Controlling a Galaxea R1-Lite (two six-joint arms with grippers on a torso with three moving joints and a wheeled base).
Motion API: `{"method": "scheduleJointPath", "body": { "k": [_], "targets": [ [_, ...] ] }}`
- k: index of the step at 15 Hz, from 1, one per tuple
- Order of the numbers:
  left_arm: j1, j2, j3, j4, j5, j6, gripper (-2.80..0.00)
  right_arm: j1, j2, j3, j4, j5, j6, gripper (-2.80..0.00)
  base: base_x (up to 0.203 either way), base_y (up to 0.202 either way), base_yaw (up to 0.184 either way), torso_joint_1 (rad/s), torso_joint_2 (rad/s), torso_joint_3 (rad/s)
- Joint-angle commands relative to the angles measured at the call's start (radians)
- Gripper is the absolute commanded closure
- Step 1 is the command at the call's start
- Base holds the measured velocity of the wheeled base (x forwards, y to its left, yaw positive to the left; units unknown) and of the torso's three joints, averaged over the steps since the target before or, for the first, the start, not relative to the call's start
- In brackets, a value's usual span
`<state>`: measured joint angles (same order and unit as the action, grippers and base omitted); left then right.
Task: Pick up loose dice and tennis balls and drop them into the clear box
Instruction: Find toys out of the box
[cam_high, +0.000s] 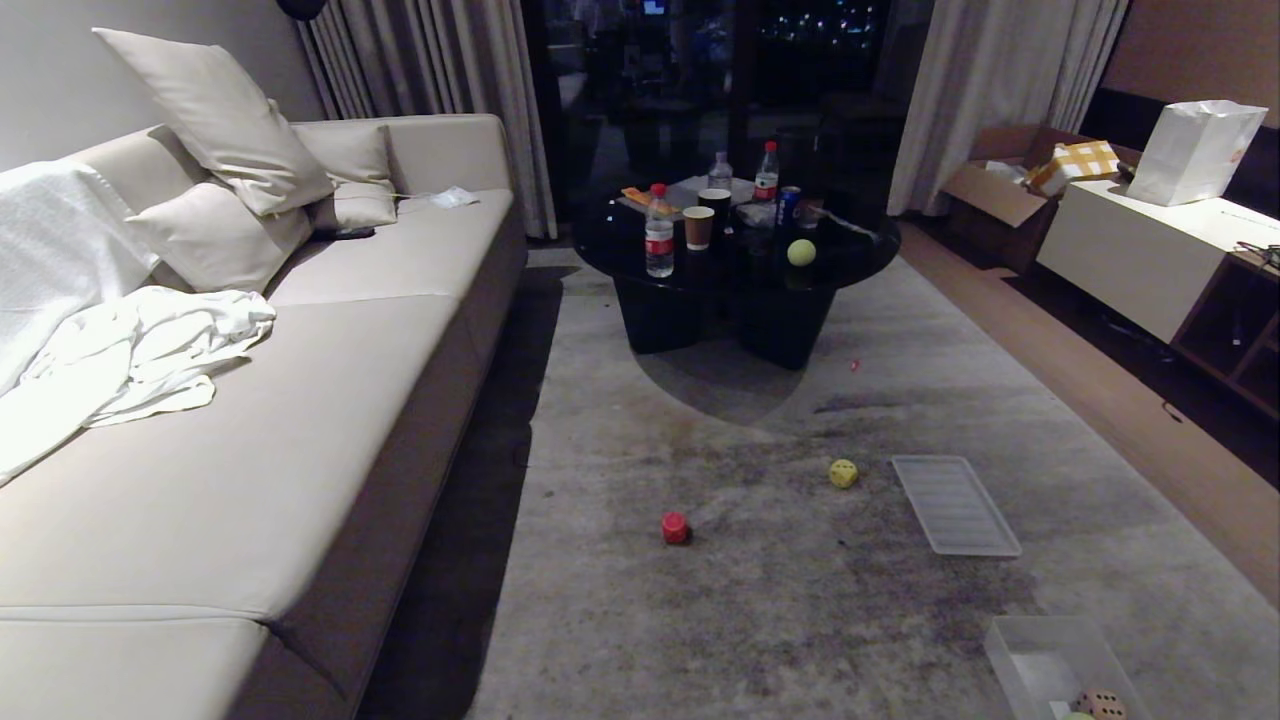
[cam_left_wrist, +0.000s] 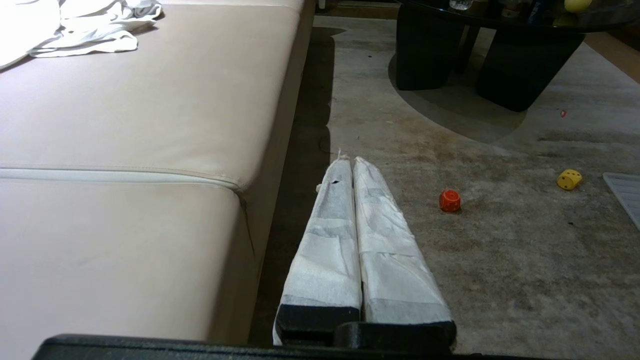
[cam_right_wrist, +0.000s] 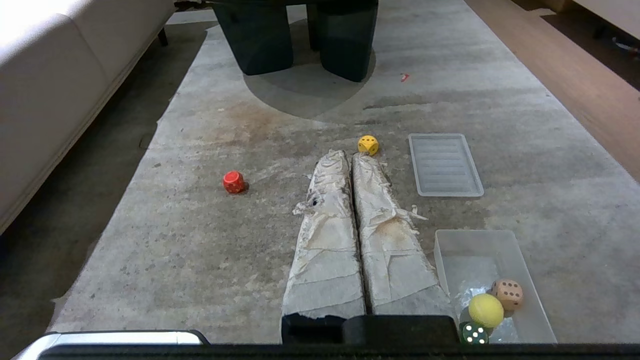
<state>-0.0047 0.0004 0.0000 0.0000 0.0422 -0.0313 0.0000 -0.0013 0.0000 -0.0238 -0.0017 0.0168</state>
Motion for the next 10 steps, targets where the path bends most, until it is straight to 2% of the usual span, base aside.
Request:
{"method": "scheduleJointPath", "body": {
  "k": [1, 10],
  "targets": [
    [0.000, 0.001, 0.002, 0.000, 0.001, 0.000, 0.00, 0.001, 0.001, 0.012, -0.001, 0.000, 0.001, 0.00, 0.000, 0.000, 0.000, 0.000, 0.00, 0.000],
    [0.000, 0.001, 0.002, 0.000, 0.001, -0.001, 0.00, 0.000, 0.001, 0.011, -0.002, -0.001, 0.003, 0.00, 0.000, 0.000, 0.000, 0.000, 0.00, 0.000]
  ]
}}
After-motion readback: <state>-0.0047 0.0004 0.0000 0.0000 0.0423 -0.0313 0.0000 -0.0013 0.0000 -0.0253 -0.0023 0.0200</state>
